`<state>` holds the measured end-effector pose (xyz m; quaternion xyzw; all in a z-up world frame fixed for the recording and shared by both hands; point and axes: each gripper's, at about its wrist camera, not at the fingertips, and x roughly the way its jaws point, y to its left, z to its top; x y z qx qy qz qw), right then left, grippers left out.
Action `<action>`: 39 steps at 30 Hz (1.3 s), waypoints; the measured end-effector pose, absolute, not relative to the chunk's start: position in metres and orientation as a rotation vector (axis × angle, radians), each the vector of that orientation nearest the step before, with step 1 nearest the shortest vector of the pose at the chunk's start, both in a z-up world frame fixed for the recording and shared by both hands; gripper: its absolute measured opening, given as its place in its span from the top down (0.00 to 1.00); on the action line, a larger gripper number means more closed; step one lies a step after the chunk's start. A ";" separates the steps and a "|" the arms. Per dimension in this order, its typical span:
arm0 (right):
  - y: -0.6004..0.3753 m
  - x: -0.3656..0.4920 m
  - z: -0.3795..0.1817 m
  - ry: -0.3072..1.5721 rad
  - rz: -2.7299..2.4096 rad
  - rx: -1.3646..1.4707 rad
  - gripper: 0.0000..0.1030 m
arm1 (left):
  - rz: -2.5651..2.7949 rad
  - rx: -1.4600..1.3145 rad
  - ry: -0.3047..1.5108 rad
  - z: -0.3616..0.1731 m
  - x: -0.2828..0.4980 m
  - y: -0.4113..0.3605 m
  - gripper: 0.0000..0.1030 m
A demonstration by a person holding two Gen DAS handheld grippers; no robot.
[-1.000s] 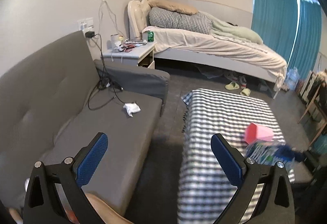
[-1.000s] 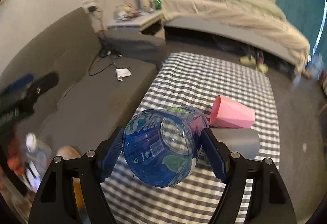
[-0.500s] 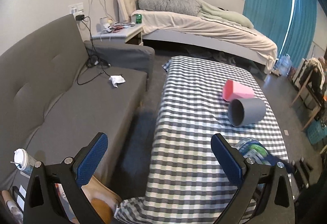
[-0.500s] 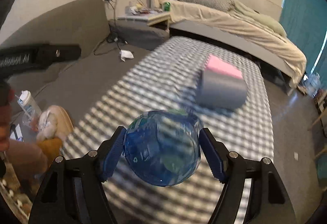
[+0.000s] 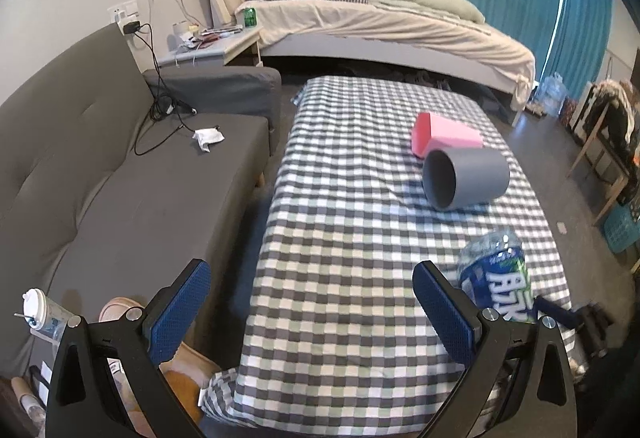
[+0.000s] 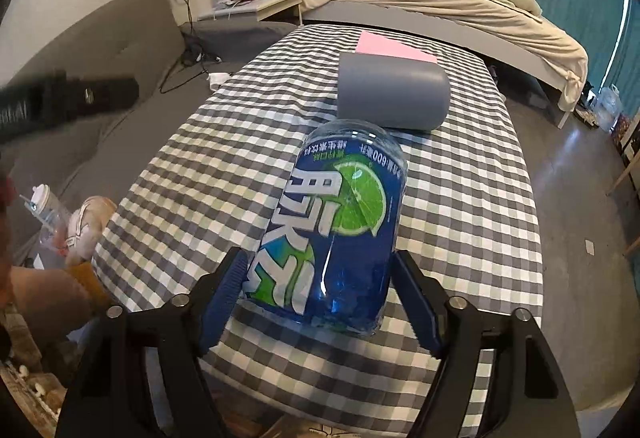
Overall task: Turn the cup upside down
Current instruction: 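Close the left tool on the bottle while the right tool releases it, then rotate the held bottle upright with the left tool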
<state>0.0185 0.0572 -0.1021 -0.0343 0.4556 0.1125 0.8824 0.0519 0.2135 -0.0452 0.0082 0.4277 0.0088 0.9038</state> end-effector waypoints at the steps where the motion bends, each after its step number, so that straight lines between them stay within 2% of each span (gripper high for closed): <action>1: 0.056 0.016 -0.098 0.939 0.228 -0.069 0.17 | 0.019 0.022 0.891 -0.046 0.051 0.211 0.00; 2: 0.053 0.014 -0.092 0.920 0.227 -0.065 0.11 | 0.019 0.026 0.899 -0.047 0.050 0.209 0.00; 3: 0.051 0.010 -0.085 0.899 0.228 -0.062 0.09 | 0.018 0.030 0.906 -0.048 0.049 0.206 0.00; 11: 0.016 0.000 -0.032 0.784 0.184 -0.053 0.06 | -0.045 0.027 0.920 -0.036 0.040 0.164 0.00; 17: -0.021 0.006 -0.030 0.783 0.057 -0.118 0.06 | -0.076 0.017 0.992 -0.050 0.047 0.127 0.00; 26: -0.069 0.020 -0.048 0.850 0.003 -0.033 0.06 | -0.114 -0.007 1.060 -0.071 0.072 0.088 0.01; 35: -0.082 0.035 -0.052 0.866 -0.026 0.027 0.06 | -0.231 -0.025 1.221 -0.102 0.097 0.064 0.02; 36: -0.081 0.038 -0.051 0.868 -0.024 0.035 0.06 | -0.241 -0.018 1.231 -0.103 0.099 0.062 0.06; 37: -0.082 0.039 -0.052 0.869 -0.022 0.044 0.06 | -0.260 -0.014 1.241 -0.105 0.100 0.062 0.16; 39: -0.082 0.042 -0.051 0.869 -0.022 0.056 0.06 | -0.288 -0.027 1.264 -0.107 0.102 0.063 0.27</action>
